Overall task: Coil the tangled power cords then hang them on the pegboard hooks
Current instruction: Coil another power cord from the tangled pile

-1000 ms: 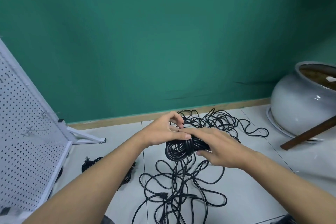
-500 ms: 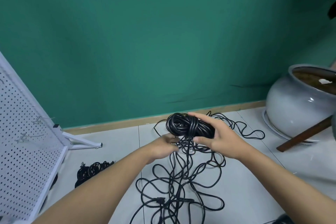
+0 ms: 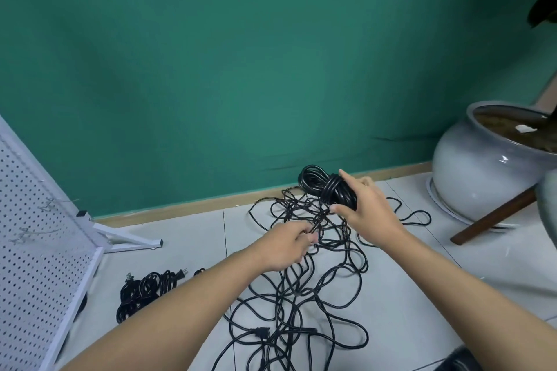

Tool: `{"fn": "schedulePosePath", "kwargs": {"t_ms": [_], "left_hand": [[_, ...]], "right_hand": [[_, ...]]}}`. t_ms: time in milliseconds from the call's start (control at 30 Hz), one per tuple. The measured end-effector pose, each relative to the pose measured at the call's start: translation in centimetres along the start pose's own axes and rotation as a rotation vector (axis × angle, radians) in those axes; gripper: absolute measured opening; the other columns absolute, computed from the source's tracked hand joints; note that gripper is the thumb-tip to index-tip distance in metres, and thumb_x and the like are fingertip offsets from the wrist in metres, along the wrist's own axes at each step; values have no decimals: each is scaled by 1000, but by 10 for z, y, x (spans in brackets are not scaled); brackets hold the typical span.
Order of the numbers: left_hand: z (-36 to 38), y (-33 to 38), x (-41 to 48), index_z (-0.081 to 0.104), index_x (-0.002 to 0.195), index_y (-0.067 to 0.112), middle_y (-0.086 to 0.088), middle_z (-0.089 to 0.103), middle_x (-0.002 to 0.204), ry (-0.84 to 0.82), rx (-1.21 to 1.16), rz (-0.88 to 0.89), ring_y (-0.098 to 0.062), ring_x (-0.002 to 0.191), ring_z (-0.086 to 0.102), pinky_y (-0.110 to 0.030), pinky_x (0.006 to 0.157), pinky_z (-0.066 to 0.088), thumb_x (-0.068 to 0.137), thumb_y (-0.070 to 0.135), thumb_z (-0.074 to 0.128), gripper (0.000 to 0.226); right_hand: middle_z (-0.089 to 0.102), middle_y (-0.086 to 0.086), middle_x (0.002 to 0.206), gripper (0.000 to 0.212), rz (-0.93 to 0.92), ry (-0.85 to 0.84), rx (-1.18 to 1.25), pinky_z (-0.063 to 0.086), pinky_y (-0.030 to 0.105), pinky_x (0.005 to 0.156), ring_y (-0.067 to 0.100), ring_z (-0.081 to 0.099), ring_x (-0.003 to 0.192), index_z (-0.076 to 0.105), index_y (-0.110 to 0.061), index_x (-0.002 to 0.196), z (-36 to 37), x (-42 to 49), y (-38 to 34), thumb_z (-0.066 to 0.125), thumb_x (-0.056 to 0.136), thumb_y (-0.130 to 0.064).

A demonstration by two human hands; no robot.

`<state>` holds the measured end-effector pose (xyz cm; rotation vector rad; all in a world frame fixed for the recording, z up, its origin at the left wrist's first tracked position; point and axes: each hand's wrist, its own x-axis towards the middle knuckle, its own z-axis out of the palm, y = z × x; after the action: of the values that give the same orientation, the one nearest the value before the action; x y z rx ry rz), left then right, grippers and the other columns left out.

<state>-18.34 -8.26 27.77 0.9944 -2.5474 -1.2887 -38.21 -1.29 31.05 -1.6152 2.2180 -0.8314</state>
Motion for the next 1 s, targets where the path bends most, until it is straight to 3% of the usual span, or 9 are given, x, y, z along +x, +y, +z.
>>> {"fn": "schedulePosePath", "kwargs": {"t_ms": [133, 233, 367, 433, 500, 633, 733, 833, 1000], "left_hand": [[-16, 23, 2, 57, 84, 19, -1, 61, 81, 206, 405, 179, -23, 77, 60, -40, 74, 52, 108, 28, 45, 29], [-36, 22, 1, 65, 93, 14, -4, 66, 91, 350, 588, 373, -27, 84, 63, -45, 76, 54, 106, 30, 49, 27], [-49, 28, -5, 72, 96, 16, 4, 64, 94, 329, 513, 562, -17, 90, 61, -36, 76, 51, 98, 32, 64, 18], [-55, 25, -4, 74, 87, 17, 9, 64, 85, 342, 368, 530, -8, 83, 56, -32, 74, 48, 87, 36, 77, 19], [-60, 17, -3, 74, 82, 20, 12, 67, 79, 404, 204, 420, -6, 78, 56, -30, 74, 47, 76, 39, 87, 24], [-65, 9, -8, 62, 83, 23, 12, 63, 82, 565, 78, 298, -5, 82, 57, -24, 76, 45, 65, 44, 94, 42], [-67, 13, -12, 51, 76, 25, 10, 53, 75, 627, 99, 255, -7, 72, 46, -23, 66, 39, 58, 51, 96, 55], [-67, 17, -15, 59, 65, 18, 3, 58, 61, 606, 17, 196, -9, 57, 45, -32, 60, 45, 60, 45, 97, 47], [-66, 13, -20, 73, 78, 21, 9, 71, 77, 505, -11, 221, -6, 75, 64, -12, 70, 46, 70, 44, 92, 31]], "right_hand": [[37, -3, 122, 82, 5, -46, -111, 42, 34, 103, 22, 50, 118, 26, -29, 162, 4, 3, 6, 73, 95, -32], [39, -3, 128, 81, -52, -132, -192, 47, 42, 101, 25, 54, 118, 30, -33, 160, 4, 0, -5, 75, 93, -29], [55, -9, 110, 44, -283, -351, -272, 45, 33, 84, 16, 57, 100, 55, -29, 122, 8, -13, -23, 79, 85, -25], [63, -13, 102, 40, -305, -445, -165, 43, 29, 80, 9, 57, 91, 58, -26, 117, 11, -19, -24, 83, 85, -27], [66, -17, 117, 57, -317, -431, -59, 45, 28, 89, 7, 59, 103, 48, -36, 131, 11, -22, -25, 82, 86, -30], [51, -27, 136, 87, -315, -365, 15, 30, 3, 97, -2, 45, 120, 20, -51, 151, 7, -28, -30, 78, 91, -24], [49, -18, 152, 95, -415, -319, -5, 36, 20, 111, 3, 47, 136, 17, -54, 158, 8, -27, -29, 77, 91, -23], [48, -17, 154, 93, -443, -278, 6, 33, 22, 117, 0, 42, 140, 21, -50, 159, 7, -25, -28, 77, 91, -21], [50, -21, 149, 84, -480, -278, 2, 36, 27, 117, -2, 44, 138, 33, -42, 156, 10, -24, -26, 78, 89, -19]]}}
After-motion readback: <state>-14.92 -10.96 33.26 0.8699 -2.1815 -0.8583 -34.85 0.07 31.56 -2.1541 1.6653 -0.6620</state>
